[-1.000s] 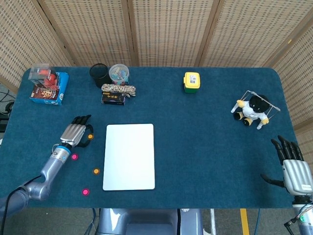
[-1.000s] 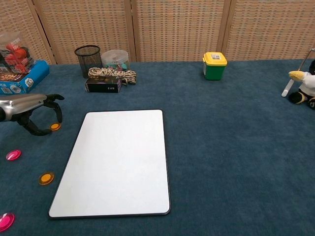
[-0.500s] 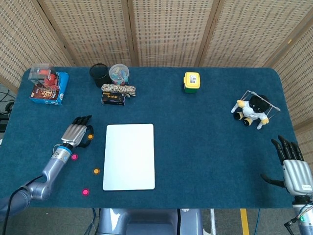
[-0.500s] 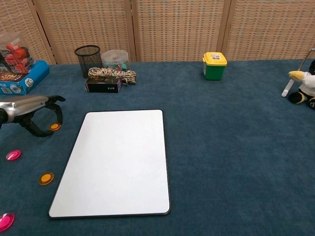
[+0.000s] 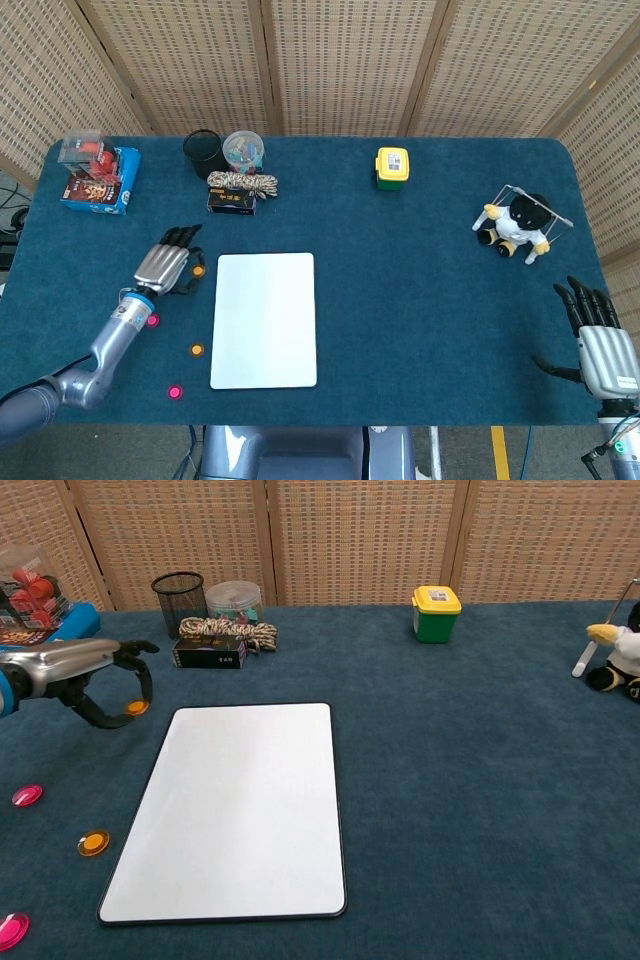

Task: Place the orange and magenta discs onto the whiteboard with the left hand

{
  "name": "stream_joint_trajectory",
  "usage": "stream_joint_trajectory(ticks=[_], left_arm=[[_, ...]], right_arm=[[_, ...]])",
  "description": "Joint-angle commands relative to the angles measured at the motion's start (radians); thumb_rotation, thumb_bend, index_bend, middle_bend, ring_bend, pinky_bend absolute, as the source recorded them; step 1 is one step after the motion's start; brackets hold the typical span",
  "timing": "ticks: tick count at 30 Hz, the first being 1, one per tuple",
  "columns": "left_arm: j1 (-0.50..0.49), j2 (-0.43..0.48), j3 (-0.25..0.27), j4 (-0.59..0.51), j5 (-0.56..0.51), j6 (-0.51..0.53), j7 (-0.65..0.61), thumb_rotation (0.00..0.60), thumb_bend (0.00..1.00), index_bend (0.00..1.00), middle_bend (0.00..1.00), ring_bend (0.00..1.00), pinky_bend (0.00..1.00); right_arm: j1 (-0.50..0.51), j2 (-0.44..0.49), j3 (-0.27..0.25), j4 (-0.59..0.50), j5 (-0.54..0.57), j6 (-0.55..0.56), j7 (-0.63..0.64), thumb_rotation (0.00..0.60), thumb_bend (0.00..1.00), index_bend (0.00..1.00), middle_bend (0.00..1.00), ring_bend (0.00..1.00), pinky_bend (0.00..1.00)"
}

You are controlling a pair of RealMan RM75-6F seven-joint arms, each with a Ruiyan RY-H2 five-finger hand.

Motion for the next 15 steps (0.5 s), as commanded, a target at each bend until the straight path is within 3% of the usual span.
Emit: stream_joint_trajectory(ticks=[1, 3, 7, 15], left_arm=[[-0.046, -0.027, -0.027, -0.036, -0.046, -0.022, 0.067, 0.600, 0.39, 0.53, 0.00, 0.00, 0.00], [-0.058, -0.040, -0.030, -0.045, -0.064, -0.024, 0.097, 0.600, 0.38, 0.50, 0.00, 0.00, 0.00], [-0.071, -0.047, -0.029, -0.075, -0.101, -0.021, 0.153, 0.600, 0.27, 0.22, 0.00, 0.00, 0.00], [-0.041, 0.007, 0.001, -0.137, -0.099, 0.019, 0.160, 0.600, 0.26, 0.19, 0.00, 0.00, 0.00]], right_arm=[[-0.001, 0.001, 0.001, 0.000, 0.001, 0.000, 0.003, 0.600, 0.00, 0.00, 0.00, 0.00, 0.00], [-0.001, 0.001, 0.001, 0.002, 0.003, 0.001, 0.005, 0.600, 0.00, 0.00, 0.00, 0.00, 0.00], [-0.004, 0.002, 0.000, 0.006, 0.004, 0.003, 0.013, 0.600, 0.00, 0.00, 0.00, 0.00, 0.00], [-0.006, 0.002, -0.001, 0.011, 0.000, 0.007, 0.018, 0.600, 0.00, 0.00, 0.00, 0.00, 0.00]])
